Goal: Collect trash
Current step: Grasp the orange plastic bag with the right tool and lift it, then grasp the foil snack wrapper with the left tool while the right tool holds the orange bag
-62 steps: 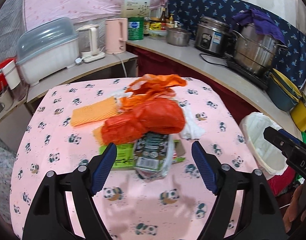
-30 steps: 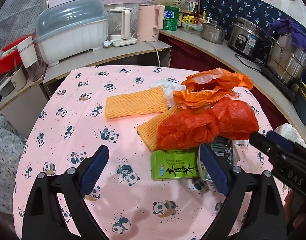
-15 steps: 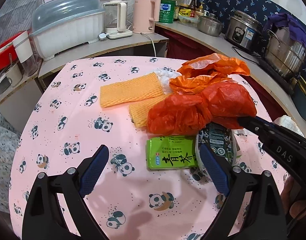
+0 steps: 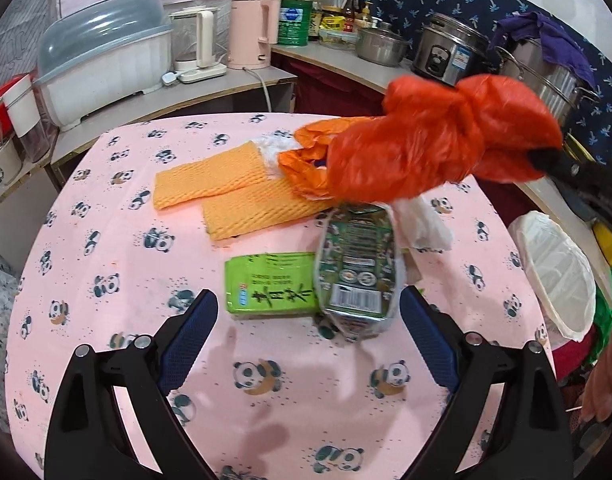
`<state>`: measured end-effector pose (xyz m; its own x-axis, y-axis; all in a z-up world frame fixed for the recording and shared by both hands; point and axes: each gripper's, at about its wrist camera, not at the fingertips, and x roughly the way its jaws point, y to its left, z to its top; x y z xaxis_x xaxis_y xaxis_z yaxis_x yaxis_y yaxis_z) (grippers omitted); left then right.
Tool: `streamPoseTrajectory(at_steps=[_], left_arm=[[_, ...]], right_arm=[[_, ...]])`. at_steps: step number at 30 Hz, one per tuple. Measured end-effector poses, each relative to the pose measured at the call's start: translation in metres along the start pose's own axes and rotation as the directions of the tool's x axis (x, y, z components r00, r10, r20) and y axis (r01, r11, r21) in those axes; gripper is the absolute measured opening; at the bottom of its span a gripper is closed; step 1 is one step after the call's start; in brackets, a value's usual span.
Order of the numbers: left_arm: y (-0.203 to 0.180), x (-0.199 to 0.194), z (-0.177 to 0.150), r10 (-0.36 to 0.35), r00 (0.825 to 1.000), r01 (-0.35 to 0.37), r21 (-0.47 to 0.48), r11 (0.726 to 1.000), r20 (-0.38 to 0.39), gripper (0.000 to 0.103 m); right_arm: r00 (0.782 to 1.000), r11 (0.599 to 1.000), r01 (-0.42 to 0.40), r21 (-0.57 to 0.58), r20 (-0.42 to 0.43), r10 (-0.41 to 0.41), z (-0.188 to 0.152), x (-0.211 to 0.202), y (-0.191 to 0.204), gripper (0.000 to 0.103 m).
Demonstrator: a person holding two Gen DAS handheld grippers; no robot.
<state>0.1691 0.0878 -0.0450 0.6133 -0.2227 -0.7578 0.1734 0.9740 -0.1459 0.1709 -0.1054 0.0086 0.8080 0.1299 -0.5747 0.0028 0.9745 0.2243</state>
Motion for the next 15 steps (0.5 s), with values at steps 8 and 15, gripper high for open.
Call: streamPoseTrajectory(at_steps=[8, 15], left_arm=[[-0.023, 0.026, -0.003, -0.044, 0.998, 0.045, 0.026, 0.999, -0.050, 0.091], [-0.032, 0.055, 0.000, -0.011, 0.997, 0.015, 0.050, 0.999, -0.077, 0.090]], right_arm=[[0.997, 0.995, 0.065, 0.070, 0.048, -0.068, 0.003, -0.026, -0.040, 0.008], [0.993, 0.987, 0.110, 0.119, 0.040, -0.115, 0.000, -0.029, -0.069, 0.008]])
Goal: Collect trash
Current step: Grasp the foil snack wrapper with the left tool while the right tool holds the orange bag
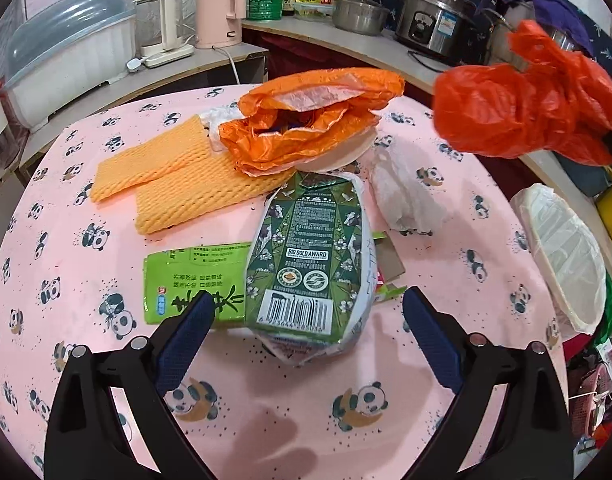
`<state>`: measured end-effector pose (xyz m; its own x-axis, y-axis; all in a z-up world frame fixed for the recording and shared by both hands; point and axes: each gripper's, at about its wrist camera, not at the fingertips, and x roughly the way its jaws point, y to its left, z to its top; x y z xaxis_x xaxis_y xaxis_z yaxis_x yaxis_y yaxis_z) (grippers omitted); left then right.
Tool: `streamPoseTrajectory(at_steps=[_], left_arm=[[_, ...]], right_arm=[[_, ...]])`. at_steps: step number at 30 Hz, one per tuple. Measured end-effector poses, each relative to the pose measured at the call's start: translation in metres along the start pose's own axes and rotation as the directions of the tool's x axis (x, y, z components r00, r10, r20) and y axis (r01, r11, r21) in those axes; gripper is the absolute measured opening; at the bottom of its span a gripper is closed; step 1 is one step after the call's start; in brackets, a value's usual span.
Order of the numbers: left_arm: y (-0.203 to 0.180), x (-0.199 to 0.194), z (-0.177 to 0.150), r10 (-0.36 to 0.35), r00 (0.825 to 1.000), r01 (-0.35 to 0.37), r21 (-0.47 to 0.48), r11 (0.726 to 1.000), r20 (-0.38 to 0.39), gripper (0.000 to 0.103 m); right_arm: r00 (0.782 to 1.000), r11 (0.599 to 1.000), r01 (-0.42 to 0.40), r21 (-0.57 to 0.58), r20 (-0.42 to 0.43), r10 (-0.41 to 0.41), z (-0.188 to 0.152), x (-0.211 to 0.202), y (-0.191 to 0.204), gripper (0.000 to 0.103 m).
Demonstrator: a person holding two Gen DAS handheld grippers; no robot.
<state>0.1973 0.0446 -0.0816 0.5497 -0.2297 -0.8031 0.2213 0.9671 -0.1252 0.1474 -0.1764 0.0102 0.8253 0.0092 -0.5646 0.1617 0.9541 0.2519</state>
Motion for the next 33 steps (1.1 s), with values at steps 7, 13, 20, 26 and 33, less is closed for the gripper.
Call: streamPoseTrajectory(at_steps=[7, 13, 20, 26, 33], left_arm=[[0.001, 0.012, 0.007, 0.008, 1.000, -0.008, -0.006, 1.000, -0.005, 0.083], [-0.006, 0.014, 0.011, 0.011, 1.000, -0.011, 0.024, 1.000, -0.007, 0.071], [-0.015, -0.004, 0.010, 0.012, 1.000, -0.013, 0.048, 0.999, 0.029, 0.071], [-0.028, -0.025, 0.013, -0.011, 0.998, 0.007, 0.062, 0.998, 0.066, 0.070], [-0.054, -0.045, 0.014, -0.047, 0.994, 0.037, 0.102, 0.994, 0.099, 0.070]], right_arm=[[0.999, 0.999, 0.023, 0.026, -0.032, -0.022, -0.007, 0.010, -0.015, 0.008], [0.999, 0.999, 0.025, 0.033, -0.047, -0.023, -0.012, 0.013, -0.018, 0.008], [0.999, 0.999, 0.024, 0.038, -0.034, -0.022, -0.013, 0.009, -0.020, 0.008], [1.000, 0.999, 0.022, 0.045, -0.005, -0.022, -0.010, -0.006, -0.024, 0.008], [0.999, 0.997, 0.033, 0.064, 0.027, -0.035, -0.006, -0.027, -0.036, 0.008]])
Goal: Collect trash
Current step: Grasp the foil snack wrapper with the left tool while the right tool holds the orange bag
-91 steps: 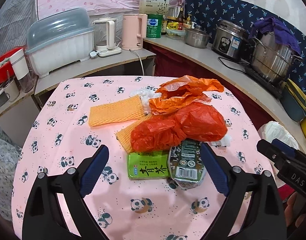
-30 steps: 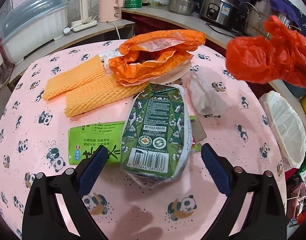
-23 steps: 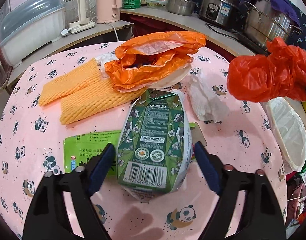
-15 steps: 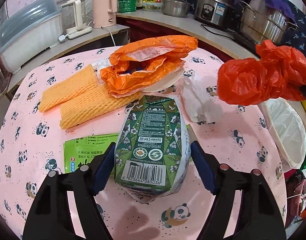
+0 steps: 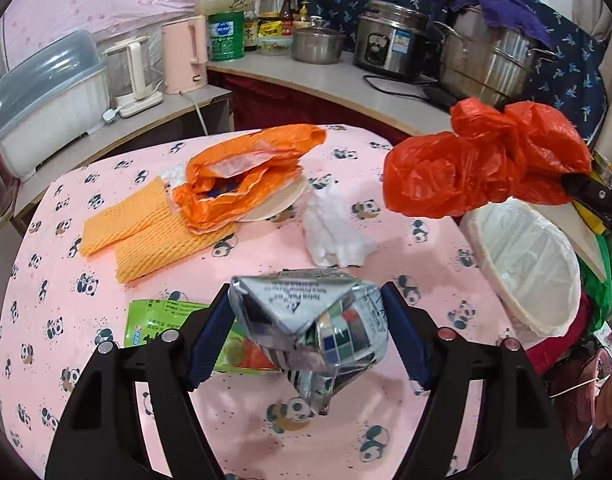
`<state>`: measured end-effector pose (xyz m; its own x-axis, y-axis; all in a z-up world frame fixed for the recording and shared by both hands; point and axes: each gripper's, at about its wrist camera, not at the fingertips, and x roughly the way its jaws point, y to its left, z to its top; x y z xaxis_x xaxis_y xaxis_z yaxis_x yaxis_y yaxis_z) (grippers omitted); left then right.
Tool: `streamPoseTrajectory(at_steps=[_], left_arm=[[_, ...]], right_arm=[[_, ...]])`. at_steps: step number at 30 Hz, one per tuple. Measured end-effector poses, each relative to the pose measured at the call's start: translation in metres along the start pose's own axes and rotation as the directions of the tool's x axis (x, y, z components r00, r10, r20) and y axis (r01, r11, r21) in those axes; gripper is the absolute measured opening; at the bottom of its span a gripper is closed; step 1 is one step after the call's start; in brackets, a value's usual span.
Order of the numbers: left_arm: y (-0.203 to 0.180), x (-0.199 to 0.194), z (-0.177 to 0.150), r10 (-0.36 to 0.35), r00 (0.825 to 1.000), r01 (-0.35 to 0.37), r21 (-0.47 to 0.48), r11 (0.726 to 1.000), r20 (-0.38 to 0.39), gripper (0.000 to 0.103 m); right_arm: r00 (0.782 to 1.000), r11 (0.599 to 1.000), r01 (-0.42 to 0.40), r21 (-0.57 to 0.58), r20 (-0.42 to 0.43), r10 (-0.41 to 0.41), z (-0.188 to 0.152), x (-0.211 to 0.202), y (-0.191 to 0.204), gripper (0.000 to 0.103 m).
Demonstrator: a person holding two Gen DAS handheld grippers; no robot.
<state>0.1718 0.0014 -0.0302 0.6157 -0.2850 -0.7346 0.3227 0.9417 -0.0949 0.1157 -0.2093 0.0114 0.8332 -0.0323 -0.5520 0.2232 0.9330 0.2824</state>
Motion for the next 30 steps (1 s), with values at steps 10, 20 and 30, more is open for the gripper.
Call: streamPoseTrajectory(at_steps=[10, 20, 30], left_arm=[[-0.036, 0.008, 0.000, -0.075, 0.995, 0.078, 0.027, 0.997, -0.071, 0.007], [-0.041, 0.003, -0.006, -0.068, 0.995, 0.071, 0.044, 0.997, -0.072, 0.005], [-0.021, 0.025, -0.008, -0.069, 0.991, 0.067, -0.018, 0.998, -0.114, 0.043]], right_arm=[[0.999, 0.998, 0.036, 0.044, 0.033, -0.038, 0.003, -0.024, -0.029, 0.008], [0.997, 0.993, 0.071, 0.092, 0.032, -0.074, -0.001, -0.031, -0.055, 0.008], [0.990, 0.982, 0.134, 0.133, 0.028, -0.138, -0.001, -0.026, -0.085, 0.008]])
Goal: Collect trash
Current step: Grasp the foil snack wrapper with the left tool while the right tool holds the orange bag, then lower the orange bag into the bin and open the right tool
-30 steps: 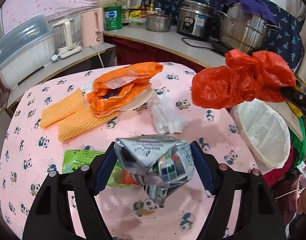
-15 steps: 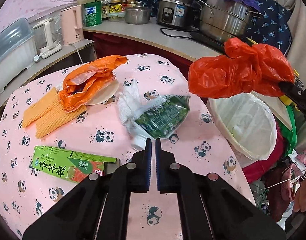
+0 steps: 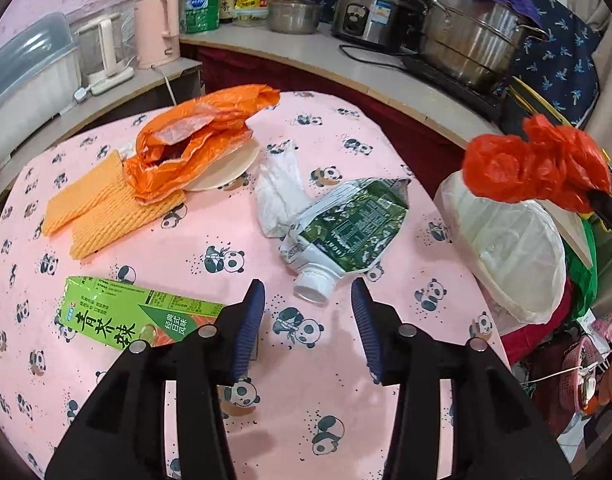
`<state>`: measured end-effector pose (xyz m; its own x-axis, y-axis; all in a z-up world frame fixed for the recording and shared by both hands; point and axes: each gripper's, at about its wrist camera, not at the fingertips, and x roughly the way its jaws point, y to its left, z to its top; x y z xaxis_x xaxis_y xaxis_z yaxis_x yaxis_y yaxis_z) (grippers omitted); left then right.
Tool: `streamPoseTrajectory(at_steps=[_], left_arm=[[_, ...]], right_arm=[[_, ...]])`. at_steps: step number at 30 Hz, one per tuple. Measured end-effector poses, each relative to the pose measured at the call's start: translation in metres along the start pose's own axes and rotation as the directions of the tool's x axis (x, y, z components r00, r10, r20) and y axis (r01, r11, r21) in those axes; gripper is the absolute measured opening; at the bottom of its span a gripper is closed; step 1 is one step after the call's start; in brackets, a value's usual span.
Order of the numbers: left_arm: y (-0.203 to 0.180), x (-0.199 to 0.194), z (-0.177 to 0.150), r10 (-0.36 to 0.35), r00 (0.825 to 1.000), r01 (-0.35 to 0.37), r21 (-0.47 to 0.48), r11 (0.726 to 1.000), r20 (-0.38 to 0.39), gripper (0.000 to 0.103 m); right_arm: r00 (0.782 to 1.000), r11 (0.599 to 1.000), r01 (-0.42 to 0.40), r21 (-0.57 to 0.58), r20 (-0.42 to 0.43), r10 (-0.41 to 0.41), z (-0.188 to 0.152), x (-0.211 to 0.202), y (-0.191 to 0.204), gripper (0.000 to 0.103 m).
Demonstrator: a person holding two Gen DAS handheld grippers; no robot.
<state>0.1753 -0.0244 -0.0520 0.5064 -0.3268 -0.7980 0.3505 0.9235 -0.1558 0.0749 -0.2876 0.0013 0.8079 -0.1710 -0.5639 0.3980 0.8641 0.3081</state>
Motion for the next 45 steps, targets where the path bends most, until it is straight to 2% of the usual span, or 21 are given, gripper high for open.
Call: streamPoseTrajectory(at_steps=[7, 12, 18, 22, 34, 45], left_arm=[[0.010, 0.014, 0.002, -0.015, 1.000, 0.015, -0.021, 1.000, -0.008, 0.059], [0.003, 0.025, 0.000, -0.027, 1.000, 0.028, 0.020, 0.999, -0.015, 0.060], [-0.008, 0.044, -0.007, -0.024, 0.999, 0.028, 0.081, 0.996, -0.042, 0.050], [-0.008, 0.054, -0.008, -0.023, 0.998, 0.028, 0.086, 0.996, -0.064, 0.029], [-0.036, 0.023, 0.002, -0.032, 0.999, 0.029, 0.128, 0.991, 0.024, 0.027], [-0.076, -0.010, 0.019, -0.118, 0.988, 0.100, 0.172, 0.980, 0.096, 0.027]], right_arm=[[1.000, 0.999, 0.020, 0.026, -0.020, -0.020, -0.002, 0.014, -0.017, 0.008], [0.999, 0.999, 0.024, 0.034, -0.035, -0.023, -0.003, 0.023, -0.021, 0.008], [0.999, 0.999, 0.024, 0.036, -0.046, -0.022, -0.005, 0.028, -0.021, 0.008], [0.998, 0.999, 0.027, 0.035, -0.051, -0.025, -0.008, 0.027, -0.021, 0.008], [0.999, 0.999, 0.030, 0.036, -0.034, -0.029, -0.004, 0.020, -0.023, 0.008], [0.999, 0.997, 0.050, 0.052, -0.006, -0.050, 0.001, 0.003, -0.036, 0.008]])
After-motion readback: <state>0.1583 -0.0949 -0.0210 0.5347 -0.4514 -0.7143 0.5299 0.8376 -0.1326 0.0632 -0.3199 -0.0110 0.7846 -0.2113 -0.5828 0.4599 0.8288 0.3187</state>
